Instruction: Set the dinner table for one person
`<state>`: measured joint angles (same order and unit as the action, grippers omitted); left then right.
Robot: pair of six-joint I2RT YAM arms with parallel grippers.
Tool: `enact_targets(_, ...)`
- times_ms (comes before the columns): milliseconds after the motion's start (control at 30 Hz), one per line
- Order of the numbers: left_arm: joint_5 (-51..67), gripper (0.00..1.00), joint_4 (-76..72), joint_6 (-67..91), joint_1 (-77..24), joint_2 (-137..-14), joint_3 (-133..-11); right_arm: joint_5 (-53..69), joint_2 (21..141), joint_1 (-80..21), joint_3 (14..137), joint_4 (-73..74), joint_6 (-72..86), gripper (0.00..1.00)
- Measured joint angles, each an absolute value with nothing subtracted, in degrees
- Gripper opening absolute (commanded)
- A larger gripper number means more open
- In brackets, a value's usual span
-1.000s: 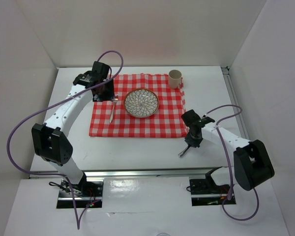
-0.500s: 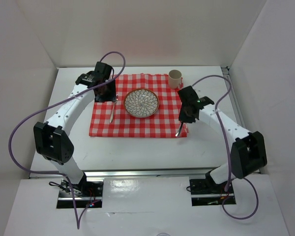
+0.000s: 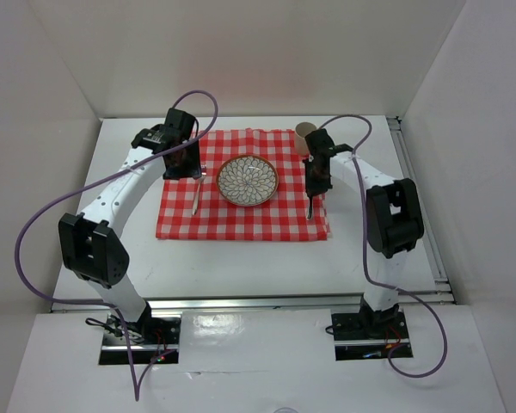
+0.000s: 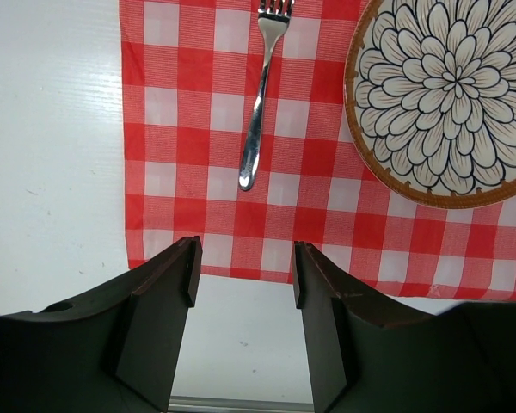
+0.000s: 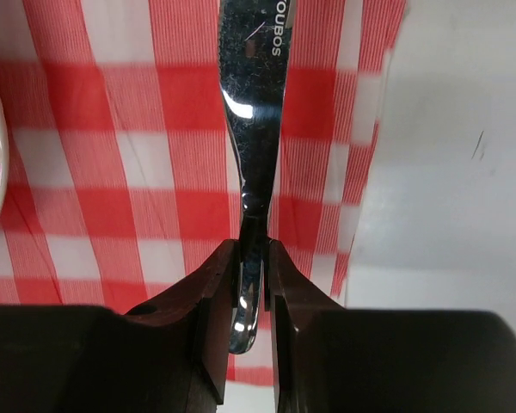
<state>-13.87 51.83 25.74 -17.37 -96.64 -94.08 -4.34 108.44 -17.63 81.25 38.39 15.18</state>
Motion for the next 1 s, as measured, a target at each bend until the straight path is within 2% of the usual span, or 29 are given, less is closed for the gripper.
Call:
enact_targets(200, -14.7, 0.63, 52.2, 25.7, -17.4, -96.6, -94.1, -2.8, 116.0, -16.7, 89.1, 37.5, 12.4, 0.0)
enact_targets(400, -14.7, 0.63, 52.3, 25.7, -17.4, -96.7, -94.1, -1.8, 120.3, -16.7, 92.0, 37.4, 11.6, 0.0)
enact_targets(1000, -14.7, 0.63, 52.3, 25.7, -17.8, -97.8, -94.1, 0.9, 122.4, -17.8, 95.0, 39.0, 11.7, 0.02)
